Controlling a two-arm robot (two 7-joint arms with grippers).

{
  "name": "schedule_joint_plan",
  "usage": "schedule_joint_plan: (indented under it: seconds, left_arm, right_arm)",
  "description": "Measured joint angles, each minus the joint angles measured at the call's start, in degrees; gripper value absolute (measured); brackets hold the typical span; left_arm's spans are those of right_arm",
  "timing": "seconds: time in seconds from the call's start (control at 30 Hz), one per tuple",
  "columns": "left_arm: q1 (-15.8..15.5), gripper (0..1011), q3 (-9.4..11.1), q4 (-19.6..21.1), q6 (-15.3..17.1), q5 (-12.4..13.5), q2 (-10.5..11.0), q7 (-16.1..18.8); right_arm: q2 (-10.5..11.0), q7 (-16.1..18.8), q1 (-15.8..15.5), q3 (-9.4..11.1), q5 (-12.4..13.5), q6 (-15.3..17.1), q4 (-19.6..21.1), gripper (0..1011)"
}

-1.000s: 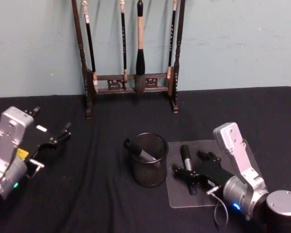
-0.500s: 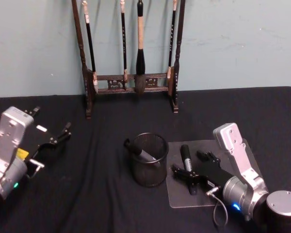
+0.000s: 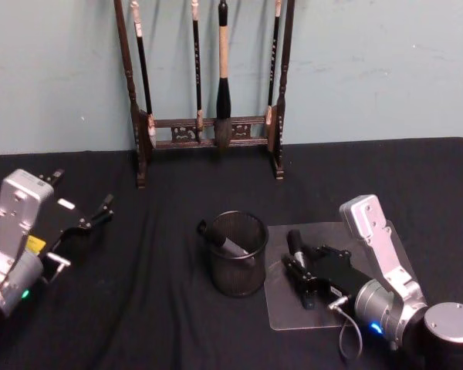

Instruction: Pick up the water-based marker from the table and place it into the pen holder.

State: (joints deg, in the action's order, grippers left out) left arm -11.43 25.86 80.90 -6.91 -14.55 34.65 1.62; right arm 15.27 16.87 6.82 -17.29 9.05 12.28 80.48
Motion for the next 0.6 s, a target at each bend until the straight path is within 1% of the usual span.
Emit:
schedule_joint_plan:
  seconds: [0.03,0.07,0.13,0.2,0.23,0.6]
  left_arm:
    - [0.00,1009,0.00,0.00,0.00,0.00,0.00,0.00]
    - [0.00,1009,0.00,0.00,0.00,0.00,0.00,0.00]
    - [0.00,1009,0.00,0.00,0.00,0.00,0.00,0.00]
    - [0.00,1009,0.00,0.00,0.00,0.00,0.00,0.00]
    - [0.00,1009,0.00,0.00,0.00,0.00,0.00,0.00]
    - [0.00,1009,0.00,0.00,0.00,0.00,0.00,0.00]
  right_arm:
    - [0.00,-0.01,0.00,0.00,0.00,0.00,0.00,421]
    - [0.00,-0.02,0.00,0.00,0.00,0.00,0.00,421]
    - [0.00,-0.03,0.00,0.00,0.00,0.00,0.00,327]
    - [0.00,-0.03,0.00,0.00,0.00,0.00,0.00,267]
    - [0.00,-0.03,0.00,0.00,0.00,0.00,0.00,216]
    - [0.00,-0.03,0.00,0.00,0.00,0.01,0.00,214]
